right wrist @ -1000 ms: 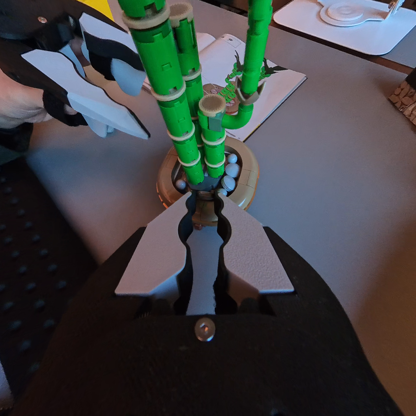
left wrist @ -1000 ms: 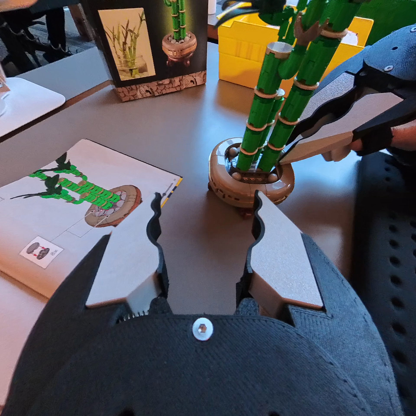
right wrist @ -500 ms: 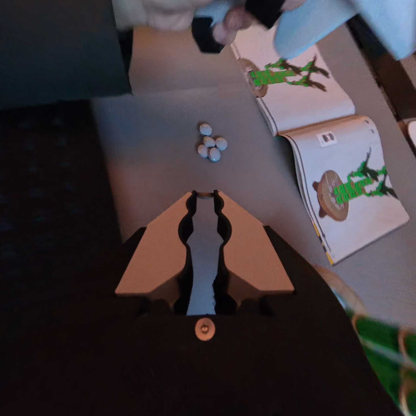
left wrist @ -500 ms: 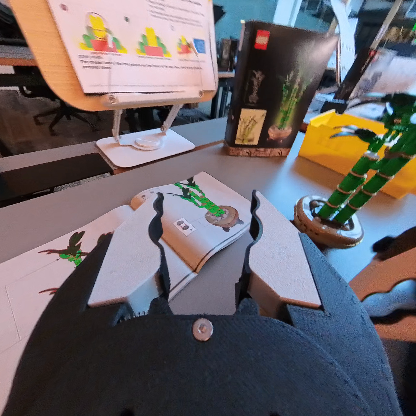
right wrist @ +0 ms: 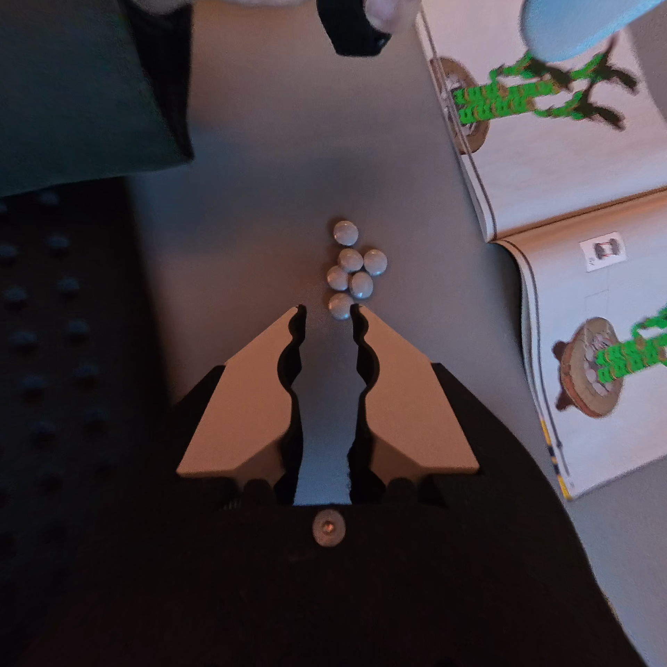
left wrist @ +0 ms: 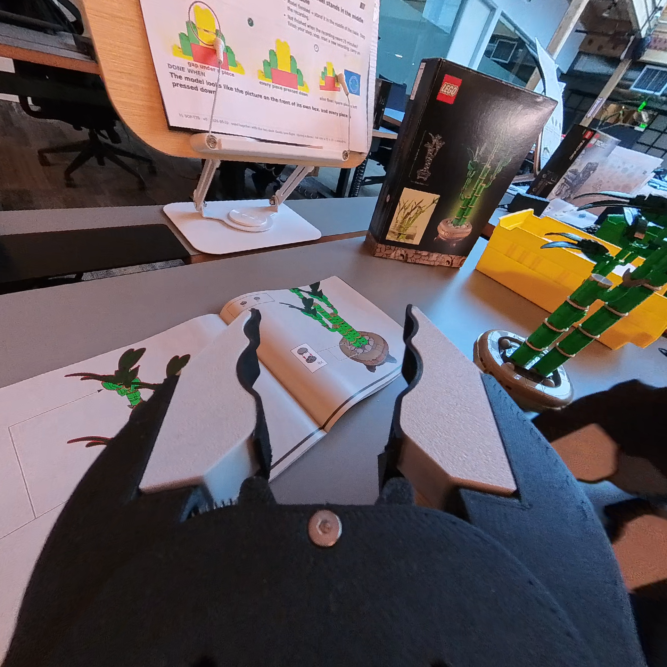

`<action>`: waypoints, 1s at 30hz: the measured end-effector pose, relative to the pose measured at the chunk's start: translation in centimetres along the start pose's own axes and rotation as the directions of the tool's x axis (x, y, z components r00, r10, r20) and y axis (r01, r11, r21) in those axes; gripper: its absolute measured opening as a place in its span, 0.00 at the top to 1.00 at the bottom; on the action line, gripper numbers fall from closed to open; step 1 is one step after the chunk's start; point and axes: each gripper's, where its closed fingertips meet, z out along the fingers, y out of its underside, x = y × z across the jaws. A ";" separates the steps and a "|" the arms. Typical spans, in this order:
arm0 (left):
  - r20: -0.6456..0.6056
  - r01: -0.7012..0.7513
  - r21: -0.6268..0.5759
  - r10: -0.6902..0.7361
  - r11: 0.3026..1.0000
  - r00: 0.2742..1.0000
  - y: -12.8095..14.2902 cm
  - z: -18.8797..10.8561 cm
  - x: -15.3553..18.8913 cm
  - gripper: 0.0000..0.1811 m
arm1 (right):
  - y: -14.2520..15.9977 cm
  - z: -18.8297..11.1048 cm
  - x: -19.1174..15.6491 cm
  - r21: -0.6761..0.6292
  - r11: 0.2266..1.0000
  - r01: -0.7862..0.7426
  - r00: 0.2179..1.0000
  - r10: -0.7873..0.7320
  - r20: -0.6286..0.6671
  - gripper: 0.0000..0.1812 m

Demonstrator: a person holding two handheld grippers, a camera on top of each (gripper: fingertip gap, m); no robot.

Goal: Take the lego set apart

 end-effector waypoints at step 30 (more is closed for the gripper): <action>-0.077 -0.060 -0.072 0.055 0.996 0.995 2.1 1.8 2.9 0.56 | 13.8 -12.7 10.4 0.111 0.976 -0.190 0.951 0.211 -0.227 0.90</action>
